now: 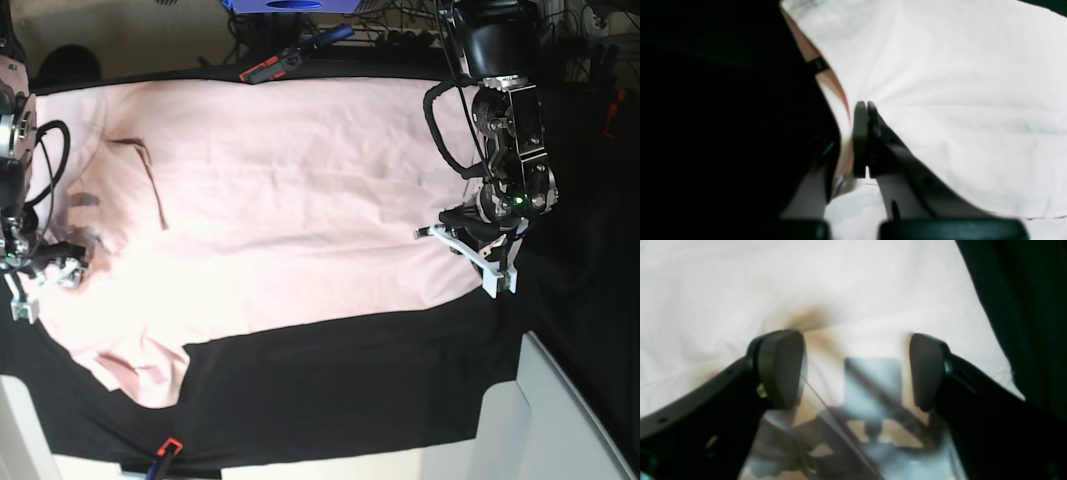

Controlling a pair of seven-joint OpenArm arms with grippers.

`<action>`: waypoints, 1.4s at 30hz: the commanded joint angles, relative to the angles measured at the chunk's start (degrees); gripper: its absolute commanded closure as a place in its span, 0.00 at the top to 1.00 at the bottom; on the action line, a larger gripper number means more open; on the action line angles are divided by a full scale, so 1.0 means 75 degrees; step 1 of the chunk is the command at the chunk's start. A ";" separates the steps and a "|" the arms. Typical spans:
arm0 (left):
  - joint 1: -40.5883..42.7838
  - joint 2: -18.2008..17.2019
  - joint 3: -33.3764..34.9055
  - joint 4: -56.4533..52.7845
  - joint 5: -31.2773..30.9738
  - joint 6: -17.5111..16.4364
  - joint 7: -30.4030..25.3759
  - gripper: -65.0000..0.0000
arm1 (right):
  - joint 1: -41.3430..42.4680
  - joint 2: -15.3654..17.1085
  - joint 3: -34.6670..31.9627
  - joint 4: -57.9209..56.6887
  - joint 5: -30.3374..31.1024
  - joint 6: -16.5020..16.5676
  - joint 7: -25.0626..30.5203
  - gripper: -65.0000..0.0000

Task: Fold the T-shirt properly
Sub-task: 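Lift the held edge and fold it over toward the collar with both grippers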

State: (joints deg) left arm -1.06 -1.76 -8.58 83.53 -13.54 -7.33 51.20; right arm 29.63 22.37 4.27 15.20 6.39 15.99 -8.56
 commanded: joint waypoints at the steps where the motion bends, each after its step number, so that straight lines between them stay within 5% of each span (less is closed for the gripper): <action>1: -0.0111 -0.0053 0.0001 0.0169 -0.0041 0.0022 -0.0116 0.00 | 0.0170 0.0094 0.0010 0.0042 -0.0085 0.0031 -0.0037 0.59; 5: -0.0134 -0.0053 0.0001 0.0110 -0.0041 0.0022 -0.0116 0.00 | 0.0170 0.0094 0.0022 0.0007 -0.0085 0.0031 -0.0037 0.20; 9: -0.0146 -0.0053 0.0001 0.0157 -0.0041 0.0022 -0.0116 0.00 | 0.0158 0.0141 0.0034 0.0030 -0.0085 0.0031 -0.0037 0.00; 20: -0.0005 0.0006 0.0060 0.0544 -0.0041 0.0022 -0.0116 0.00 | -0.0287 0.0375 0.0069 0.1343 -0.0038 0.0019 -0.0131 0.00; 28: 0.0300 0.0006 0.0095 0.1270 -0.0041 0.0022 -0.0093 0.00 | -0.1108 0.0305 0.0983 0.3301 -0.0038 0.0031 -0.1186 0.00; 42: 0.1202 -0.0053 0.0106 0.2232 -0.0017 0.0022 -0.0104 0.00 | -0.2432 0.0141 0.1054 0.5680 -0.0038 0.0031 -0.2428 0.00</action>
State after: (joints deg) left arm 8.56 -1.61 -7.62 98.98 -13.91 -7.53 51.44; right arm 9.89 22.35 11.77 56.69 5.69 16.38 -27.92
